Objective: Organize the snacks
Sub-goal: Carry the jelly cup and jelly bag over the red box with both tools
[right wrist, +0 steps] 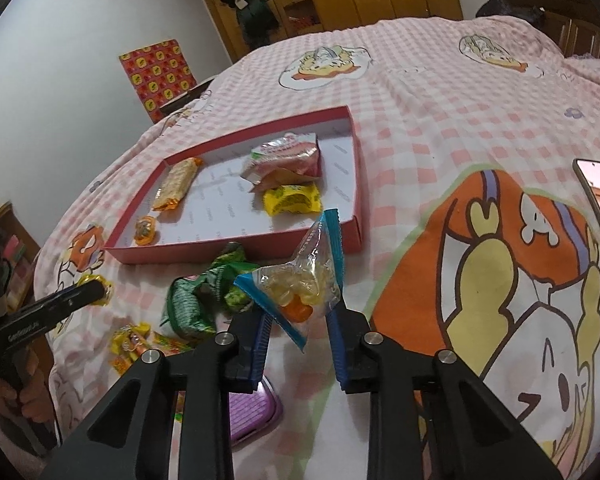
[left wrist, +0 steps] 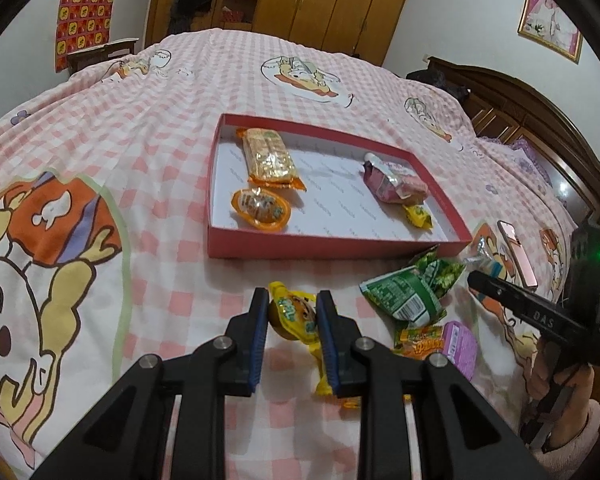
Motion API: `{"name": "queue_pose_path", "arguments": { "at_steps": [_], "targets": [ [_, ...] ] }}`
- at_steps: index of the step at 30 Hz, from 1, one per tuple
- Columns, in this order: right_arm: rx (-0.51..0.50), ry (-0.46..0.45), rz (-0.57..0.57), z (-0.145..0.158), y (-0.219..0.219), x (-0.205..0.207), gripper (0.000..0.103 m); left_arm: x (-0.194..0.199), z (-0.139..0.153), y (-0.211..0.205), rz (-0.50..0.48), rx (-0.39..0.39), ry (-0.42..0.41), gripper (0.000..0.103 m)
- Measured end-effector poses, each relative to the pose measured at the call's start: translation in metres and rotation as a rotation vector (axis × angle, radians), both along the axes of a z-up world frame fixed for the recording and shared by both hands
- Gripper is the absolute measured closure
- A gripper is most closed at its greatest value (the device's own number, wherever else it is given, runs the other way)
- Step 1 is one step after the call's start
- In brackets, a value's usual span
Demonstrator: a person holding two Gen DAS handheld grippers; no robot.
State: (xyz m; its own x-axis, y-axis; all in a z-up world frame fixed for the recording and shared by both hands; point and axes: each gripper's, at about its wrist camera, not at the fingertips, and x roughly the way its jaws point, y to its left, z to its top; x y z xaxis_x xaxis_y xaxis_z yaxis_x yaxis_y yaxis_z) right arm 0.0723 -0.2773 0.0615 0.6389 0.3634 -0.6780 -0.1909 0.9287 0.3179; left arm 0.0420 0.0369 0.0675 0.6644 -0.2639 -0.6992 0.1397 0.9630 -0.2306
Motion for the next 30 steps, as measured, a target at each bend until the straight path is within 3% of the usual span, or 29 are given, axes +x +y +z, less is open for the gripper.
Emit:
{"name": "queue_pose_path", "arguments": {
  "at_steps": [19, 26, 30],
  "targets": [
    [-0.073, -0.055, 0.031, 0.024, 0.014, 0.015, 0.076, 0.05, 0.026, -0.025, -0.035, 0.036, -0.082, 0.078],
    [-0.089, -0.06, 0.031, 0.026, 0.016, 0.03, 0.076, 0.075, 0.02, -0.038, -0.052, 0.068, -0.084, 0.078],
    [-0.082, -0.048, 0.024, 0.023, 0.015, 0.041, 0.076, 0.089, 0.007, -0.043, -0.053, 0.07, -0.044, 0.078]
  ]
}}
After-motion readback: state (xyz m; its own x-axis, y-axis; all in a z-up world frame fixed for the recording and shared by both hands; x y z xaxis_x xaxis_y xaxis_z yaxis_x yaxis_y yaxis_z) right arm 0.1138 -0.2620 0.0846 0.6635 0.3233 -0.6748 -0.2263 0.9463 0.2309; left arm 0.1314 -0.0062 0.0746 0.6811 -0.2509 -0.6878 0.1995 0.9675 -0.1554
